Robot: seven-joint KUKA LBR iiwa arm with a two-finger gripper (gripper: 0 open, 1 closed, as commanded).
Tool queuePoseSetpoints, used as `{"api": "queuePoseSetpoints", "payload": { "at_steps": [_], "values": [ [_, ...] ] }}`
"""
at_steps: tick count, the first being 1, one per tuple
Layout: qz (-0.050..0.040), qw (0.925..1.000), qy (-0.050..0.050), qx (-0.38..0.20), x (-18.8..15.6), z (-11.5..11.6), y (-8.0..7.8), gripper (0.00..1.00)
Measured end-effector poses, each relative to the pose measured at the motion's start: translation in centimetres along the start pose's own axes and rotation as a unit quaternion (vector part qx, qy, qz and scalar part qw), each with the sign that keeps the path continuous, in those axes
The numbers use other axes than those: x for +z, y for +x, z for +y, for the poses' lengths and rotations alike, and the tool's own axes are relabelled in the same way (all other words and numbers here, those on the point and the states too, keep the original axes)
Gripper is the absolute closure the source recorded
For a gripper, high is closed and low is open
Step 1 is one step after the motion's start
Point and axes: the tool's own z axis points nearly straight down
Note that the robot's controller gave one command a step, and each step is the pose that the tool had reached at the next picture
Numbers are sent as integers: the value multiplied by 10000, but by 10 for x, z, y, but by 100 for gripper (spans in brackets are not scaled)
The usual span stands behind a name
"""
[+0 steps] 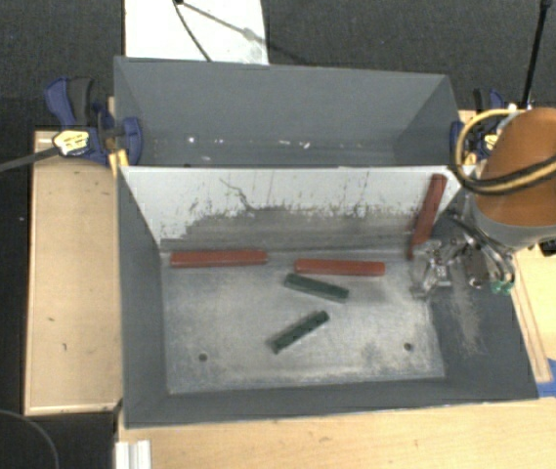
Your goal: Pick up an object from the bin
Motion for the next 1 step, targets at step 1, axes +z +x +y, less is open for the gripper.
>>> {"api": "queuePoseSetpoints", "payload": {
  "at_steps": [1],
  "values": [
    [27,9998,-14,-201,49,28,-21,100]
  ]
}}
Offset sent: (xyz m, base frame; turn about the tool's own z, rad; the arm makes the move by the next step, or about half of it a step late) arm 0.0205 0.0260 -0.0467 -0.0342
